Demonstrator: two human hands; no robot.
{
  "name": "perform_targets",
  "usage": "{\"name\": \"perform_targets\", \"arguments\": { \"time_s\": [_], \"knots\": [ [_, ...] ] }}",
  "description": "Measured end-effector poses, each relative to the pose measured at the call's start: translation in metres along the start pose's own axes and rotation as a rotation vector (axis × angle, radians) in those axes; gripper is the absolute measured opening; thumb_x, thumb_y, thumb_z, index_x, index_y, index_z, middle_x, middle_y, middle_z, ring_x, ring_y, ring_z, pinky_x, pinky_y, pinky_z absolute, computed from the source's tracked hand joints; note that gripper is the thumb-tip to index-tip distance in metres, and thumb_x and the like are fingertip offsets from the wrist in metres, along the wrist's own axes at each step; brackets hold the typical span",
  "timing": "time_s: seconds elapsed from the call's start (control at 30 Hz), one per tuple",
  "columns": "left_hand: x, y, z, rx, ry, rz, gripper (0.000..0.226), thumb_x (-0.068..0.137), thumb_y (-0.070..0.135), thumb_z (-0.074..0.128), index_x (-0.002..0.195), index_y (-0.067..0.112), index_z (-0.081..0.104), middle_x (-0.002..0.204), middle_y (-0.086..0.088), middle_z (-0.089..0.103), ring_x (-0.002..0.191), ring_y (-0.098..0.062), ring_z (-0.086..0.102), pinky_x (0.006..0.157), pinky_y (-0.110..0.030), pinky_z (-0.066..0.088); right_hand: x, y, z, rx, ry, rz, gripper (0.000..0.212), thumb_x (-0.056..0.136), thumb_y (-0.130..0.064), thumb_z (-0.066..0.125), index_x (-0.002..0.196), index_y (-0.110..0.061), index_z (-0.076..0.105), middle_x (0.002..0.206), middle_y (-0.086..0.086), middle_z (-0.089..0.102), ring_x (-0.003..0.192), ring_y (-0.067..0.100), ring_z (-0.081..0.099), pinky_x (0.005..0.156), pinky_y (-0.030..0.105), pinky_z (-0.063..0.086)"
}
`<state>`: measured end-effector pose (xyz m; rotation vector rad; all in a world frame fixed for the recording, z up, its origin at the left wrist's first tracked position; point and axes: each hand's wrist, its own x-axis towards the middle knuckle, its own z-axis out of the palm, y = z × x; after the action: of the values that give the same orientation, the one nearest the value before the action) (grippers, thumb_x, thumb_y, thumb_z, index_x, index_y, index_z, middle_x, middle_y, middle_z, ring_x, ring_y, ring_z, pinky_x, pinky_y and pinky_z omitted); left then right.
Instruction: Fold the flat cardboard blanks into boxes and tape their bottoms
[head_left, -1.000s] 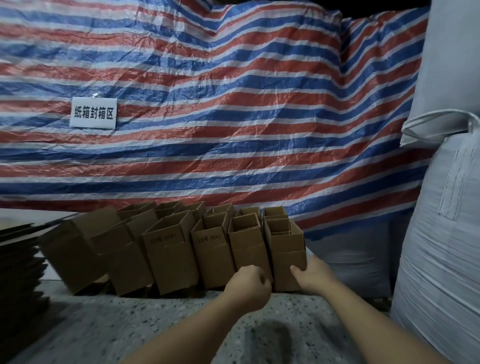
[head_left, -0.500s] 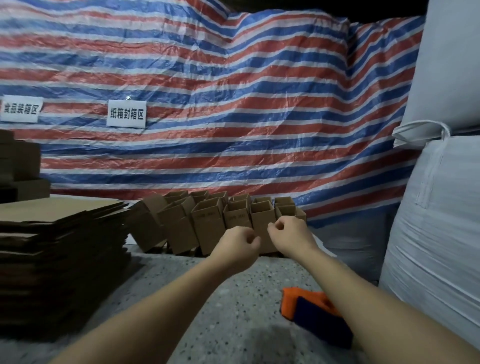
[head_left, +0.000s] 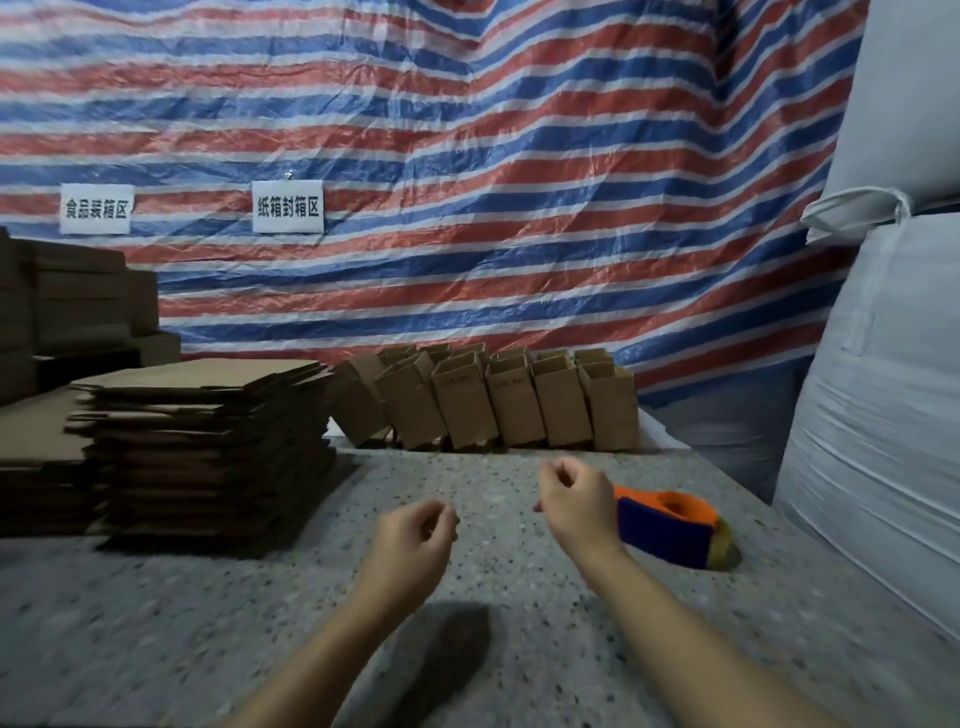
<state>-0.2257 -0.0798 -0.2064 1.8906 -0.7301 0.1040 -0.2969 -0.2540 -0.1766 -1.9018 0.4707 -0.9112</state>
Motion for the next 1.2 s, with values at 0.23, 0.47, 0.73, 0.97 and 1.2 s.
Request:
{"name": "perform_targets", "arguments": {
  "time_s": [0.23,0.47,0.73,0.97,1.2],
  "knots": [
    [-0.016,-0.039,0.008,0.155,0.13,0.041,0.029,0.1,0.029,0.053,0.079,0.012,0.065,0.069,-0.002,0.062,0.064,-0.015,0.056,0.066,-0.043,0.049,-0.027,0.053,0.034,-0.048,-0.034,0.076,0.043,0.1,-0.026,0.058,0.059,-0.013,0.053,0.052,0.013,0.051,0.051,0.02,0.054,0.055,0.033,0.042],
    [-0.012,-0.049,0.003,0.104,0.161,0.056,0.031,0.099,0.034,0.051,0.078,0.014,0.063,0.068,0.002,0.06,0.065,-0.011,0.055,0.062,-0.034,0.045,-0.025,0.068,0.037,-0.138,-0.069,0.031,0.04,0.096,-0.022,0.063,0.057,-0.013,0.056,0.056,0.01,0.057,0.053,0.022,0.055,0.054,0.032,0.039],
    [-0.015,-0.051,0.004,0.134,0.196,0.099,0.026,0.099,0.027,0.053,0.074,0.025,0.059,0.068,0.006,0.057,0.067,-0.01,0.054,0.059,-0.028,0.043,-0.033,0.065,0.043,-0.171,-0.174,-0.073,0.033,0.096,-0.024,0.061,0.064,-0.019,0.058,0.057,0.0,0.057,0.047,0.005,0.048,0.044,0.02,0.034],
    [0.037,-0.034,-0.069,0.272,0.435,0.248,0.014,0.096,0.023,0.055,0.103,0.019,0.065,0.1,0.011,0.057,0.095,0.001,0.053,0.086,-0.026,0.05,0.021,-0.014,0.071,-0.064,-0.185,-0.316,0.016,0.1,-0.034,0.056,0.115,-0.03,0.062,0.101,-0.022,0.06,0.096,-0.009,0.056,0.069,0.006,0.04],
    [0.124,-0.034,-0.179,0.777,0.534,0.111,0.061,0.095,0.038,0.054,0.149,0.013,0.038,0.15,-0.009,0.043,0.139,-0.026,0.037,0.114,-0.042,0.03,0.091,-0.087,0.146,-0.005,-0.295,-0.348,0.041,0.101,-0.039,0.052,0.137,-0.02,0.056,0.118,-0.006,0.061,0.092,-0.006,0.054,0.071,0.005,0.039]
  ]
}}
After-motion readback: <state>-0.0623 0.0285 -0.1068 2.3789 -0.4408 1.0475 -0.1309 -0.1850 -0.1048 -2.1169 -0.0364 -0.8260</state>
